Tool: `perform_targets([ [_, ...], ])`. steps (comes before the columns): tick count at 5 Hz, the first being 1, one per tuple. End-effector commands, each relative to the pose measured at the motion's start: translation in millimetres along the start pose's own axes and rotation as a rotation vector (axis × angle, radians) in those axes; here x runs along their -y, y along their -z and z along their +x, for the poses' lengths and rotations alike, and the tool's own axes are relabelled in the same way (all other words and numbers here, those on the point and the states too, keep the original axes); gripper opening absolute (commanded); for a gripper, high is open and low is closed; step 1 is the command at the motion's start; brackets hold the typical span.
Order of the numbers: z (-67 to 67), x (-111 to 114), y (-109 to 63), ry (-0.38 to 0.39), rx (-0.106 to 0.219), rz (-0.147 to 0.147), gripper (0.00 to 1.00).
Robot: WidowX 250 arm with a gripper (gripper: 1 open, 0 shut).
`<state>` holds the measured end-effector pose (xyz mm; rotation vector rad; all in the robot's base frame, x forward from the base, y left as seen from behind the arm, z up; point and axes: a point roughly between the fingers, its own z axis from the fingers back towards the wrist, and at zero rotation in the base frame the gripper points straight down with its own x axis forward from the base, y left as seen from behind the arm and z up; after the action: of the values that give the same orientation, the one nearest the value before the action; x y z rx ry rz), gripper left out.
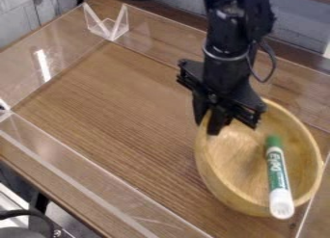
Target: Remove the green marker from inside the brown bowl and put it on the table
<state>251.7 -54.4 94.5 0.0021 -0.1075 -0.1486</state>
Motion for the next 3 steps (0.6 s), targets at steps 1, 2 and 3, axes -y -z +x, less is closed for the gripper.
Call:
perform_targets([
  [1,11.9,-9,-25.3,-0.018,0.087,0.003,0.00],
  [2,11.1,-14,-28.7,-0.020,0.092,0.008,0.00],
  [3,9.6,-19,-32.1,-0.023,0.098,0.015,0.00],
])
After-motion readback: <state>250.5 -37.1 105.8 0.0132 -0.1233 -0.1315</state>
